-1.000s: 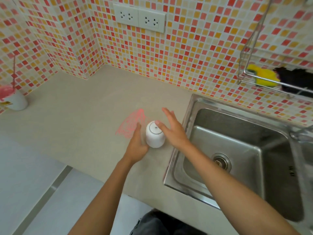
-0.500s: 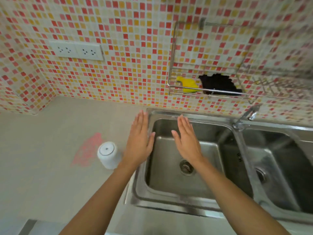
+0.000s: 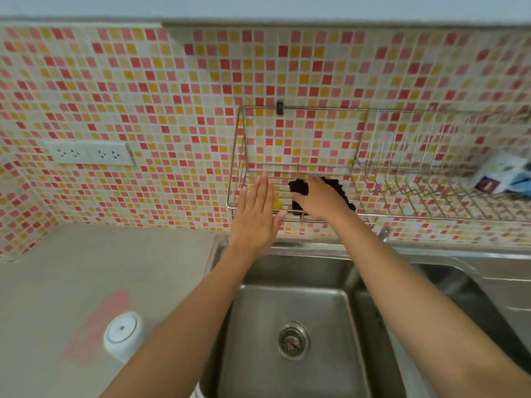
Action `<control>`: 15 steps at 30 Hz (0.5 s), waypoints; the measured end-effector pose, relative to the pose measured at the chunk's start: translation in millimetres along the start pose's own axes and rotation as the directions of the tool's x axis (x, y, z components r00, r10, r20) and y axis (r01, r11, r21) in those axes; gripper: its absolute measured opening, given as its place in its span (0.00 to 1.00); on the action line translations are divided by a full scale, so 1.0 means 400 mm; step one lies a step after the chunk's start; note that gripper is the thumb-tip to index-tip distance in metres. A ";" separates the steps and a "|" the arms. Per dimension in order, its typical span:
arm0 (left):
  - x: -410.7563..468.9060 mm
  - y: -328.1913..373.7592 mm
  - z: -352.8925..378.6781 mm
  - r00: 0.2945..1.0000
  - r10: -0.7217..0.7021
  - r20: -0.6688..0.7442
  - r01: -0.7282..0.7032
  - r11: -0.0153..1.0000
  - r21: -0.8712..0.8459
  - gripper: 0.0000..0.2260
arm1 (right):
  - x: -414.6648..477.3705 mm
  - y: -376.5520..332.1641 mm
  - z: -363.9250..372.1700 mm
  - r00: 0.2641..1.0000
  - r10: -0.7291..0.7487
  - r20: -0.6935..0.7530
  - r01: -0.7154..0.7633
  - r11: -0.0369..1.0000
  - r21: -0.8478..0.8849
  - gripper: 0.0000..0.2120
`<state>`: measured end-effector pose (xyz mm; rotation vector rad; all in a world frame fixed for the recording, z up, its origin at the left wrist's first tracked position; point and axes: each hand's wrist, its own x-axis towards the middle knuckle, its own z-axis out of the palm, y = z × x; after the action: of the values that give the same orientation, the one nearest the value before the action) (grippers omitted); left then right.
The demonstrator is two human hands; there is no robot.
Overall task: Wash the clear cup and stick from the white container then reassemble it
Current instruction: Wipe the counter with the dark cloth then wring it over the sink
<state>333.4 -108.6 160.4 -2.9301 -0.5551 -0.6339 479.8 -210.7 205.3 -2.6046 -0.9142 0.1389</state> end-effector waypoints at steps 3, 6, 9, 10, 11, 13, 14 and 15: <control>0.002 -0.002 0.007 1.000 0.002 0.024 -0.001 1.000 -0.014 0.31 | 0.057 0.005 0.013 0.986 0.073 0.153 -0.056 0.992 -0.115 0.42; 0.000 0.004 -0.003 1.000 0.002 0.019 -0.001 0.999 -0.036 0.31 | 0.088 0.008 0.014 0.985 0.082 0.152 -0.050 0.978 -0.202 0.38; -0.003 0.008 -0.008 1.000 -0.010 0.027 0.012 0.998 -0.062 0.31 | 0.104 0.035 0.011 0.993 -0.004 0.116 0.030 0.973 -0.229 0.25; -0.004 0.010 -0.010 0.999 -0.014 0.031 0.015 0.998 -0.064 0.31 | 0.107 0.050 0.016 0.997 -0.022 0.070 0.036 0.979 -0.201 0.21; -0.005 0.011 -0.010 0.999 -0.018 0.038 0.021 0.998 -0.065 0.31 | 0.107 0.062 0.021 0.999 -0.028 0.023 0.032 0.984 -0.176 0.20; -0.006 0.012 -0.013 0.998 -0.030 0.054 0.034 0.996 -0.078 0.31 | 0.109 0.077 0.027 0.999 -0.039 -0.038 0.032 0.985 -0.170 0.18; -0.006 0.011 -0.015 0.997 -0.032 0.067 0.038 0.995 -0.090 0.31 | 0.108 0.078 0.026 0.997 -0.044 -0.056 0.034 0.985 -0.172 0.18; -0.007 0.010 -0.019 0.996 -0.026 0.083 0.035 0.994 -0.100 0.31 | 0.102 0.074 0.020 0.996 -0.042 -0.081 0.029 0.987 -0.156 0.18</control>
<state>329.6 -114.6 166.0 -3.0603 -0.5936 -0.5642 527.3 -204.2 188.0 -2.7104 -0.9759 -0.0530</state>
